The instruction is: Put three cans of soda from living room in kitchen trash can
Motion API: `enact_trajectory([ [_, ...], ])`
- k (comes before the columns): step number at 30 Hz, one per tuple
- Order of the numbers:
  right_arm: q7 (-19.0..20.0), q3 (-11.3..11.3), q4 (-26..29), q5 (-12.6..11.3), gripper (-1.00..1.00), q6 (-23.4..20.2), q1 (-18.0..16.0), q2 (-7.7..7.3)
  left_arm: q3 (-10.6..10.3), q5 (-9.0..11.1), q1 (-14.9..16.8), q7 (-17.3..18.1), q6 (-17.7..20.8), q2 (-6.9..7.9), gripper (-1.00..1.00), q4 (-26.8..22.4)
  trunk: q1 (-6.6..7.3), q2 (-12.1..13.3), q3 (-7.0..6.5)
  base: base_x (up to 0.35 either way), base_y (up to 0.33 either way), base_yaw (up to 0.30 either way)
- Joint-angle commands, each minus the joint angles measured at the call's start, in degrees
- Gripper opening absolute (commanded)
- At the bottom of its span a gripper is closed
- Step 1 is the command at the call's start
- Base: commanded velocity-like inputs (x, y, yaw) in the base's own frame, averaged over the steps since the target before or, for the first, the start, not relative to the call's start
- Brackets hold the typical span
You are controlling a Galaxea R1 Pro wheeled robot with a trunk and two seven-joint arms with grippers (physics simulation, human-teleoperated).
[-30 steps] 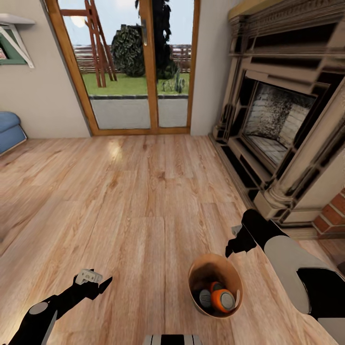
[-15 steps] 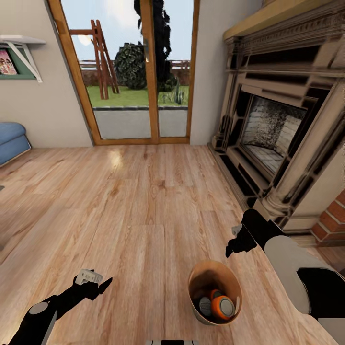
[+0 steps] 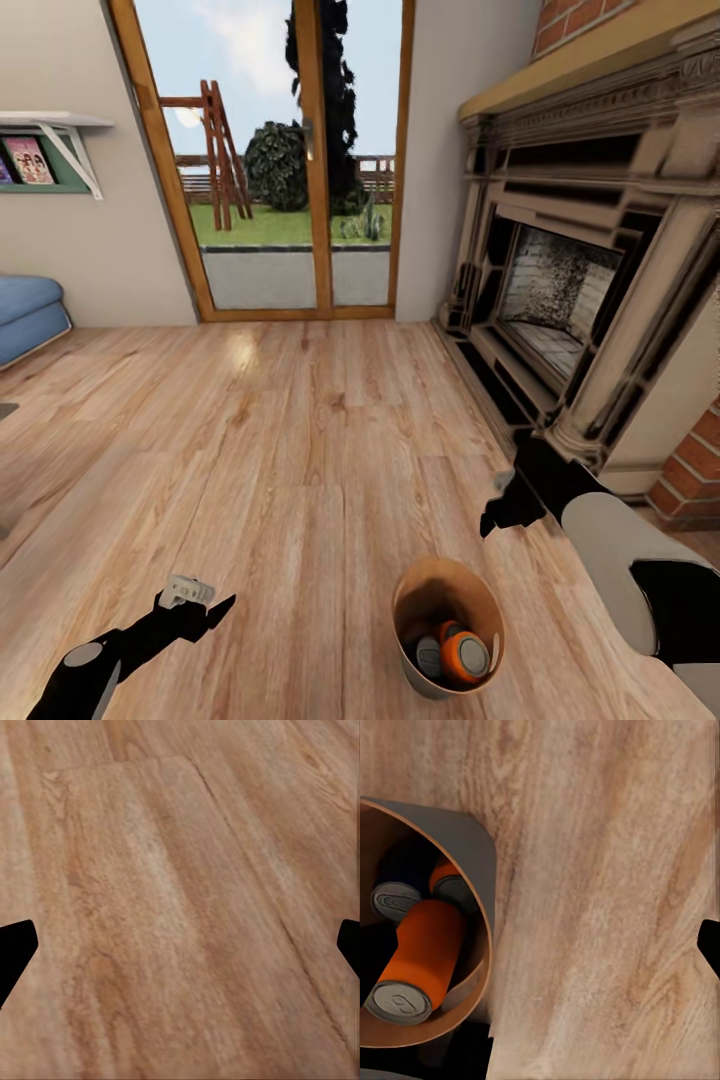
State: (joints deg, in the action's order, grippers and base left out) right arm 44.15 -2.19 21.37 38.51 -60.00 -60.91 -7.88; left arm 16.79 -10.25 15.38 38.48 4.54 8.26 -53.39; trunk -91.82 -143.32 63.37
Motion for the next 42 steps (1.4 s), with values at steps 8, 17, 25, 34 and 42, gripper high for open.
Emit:
enact_trajectory([
  [8, -0.2, 0.1, 0.1, 0.0, 1.00, 0.0, 0.0, -0.11, -0.1, 0.0, 0.0, -0.1, 0.2, 0.00, 1.00, 0.8, 0.62, 0.9, -1.69, 0.000, 0.000, 0.000],
  [17, -0.2, 0.4, 0.4, -0.5, 1.00, 3.4, 1.4, -0.53, -0.2, -0.1, 0.0, 0.0, 0.4, 0.00, 1.00, 1.1, 2.60, 4.6, -3.30, 0.000, 0.000, 0.000],
  [25, -0.1, 0.4, 0.4, -0.6, 1.00, 4.3, 1.8, -1.06, -0.2, -0.1, 0.0, 0.0, 0.4, 0.00, 1.00, 1.1, 4.35, 7.8, -4.74, 0.000, 0.000, 0.000],
  [34, -0.1, 0.4, 0.4, -0.6, 1.00, 7.5, 3.6, -1.26, -0.2, -0.1, 0.0, 0.0, 0.5, 0.00, 1.00, 1.1, 6.33, 11.4, -6.36, 0.000, 0.000, 0.000],
  [42, -0.2, 0.5, 0.5, -0.6, 1.00, 9.7, 6.0, -1.36, -0.2, -0.1, 0.0, 0.0, 1.5, -0.06, 1.00, 1.0, 8.09, 14.6, -7.79, 0.000, 0.000, 0.000],
])
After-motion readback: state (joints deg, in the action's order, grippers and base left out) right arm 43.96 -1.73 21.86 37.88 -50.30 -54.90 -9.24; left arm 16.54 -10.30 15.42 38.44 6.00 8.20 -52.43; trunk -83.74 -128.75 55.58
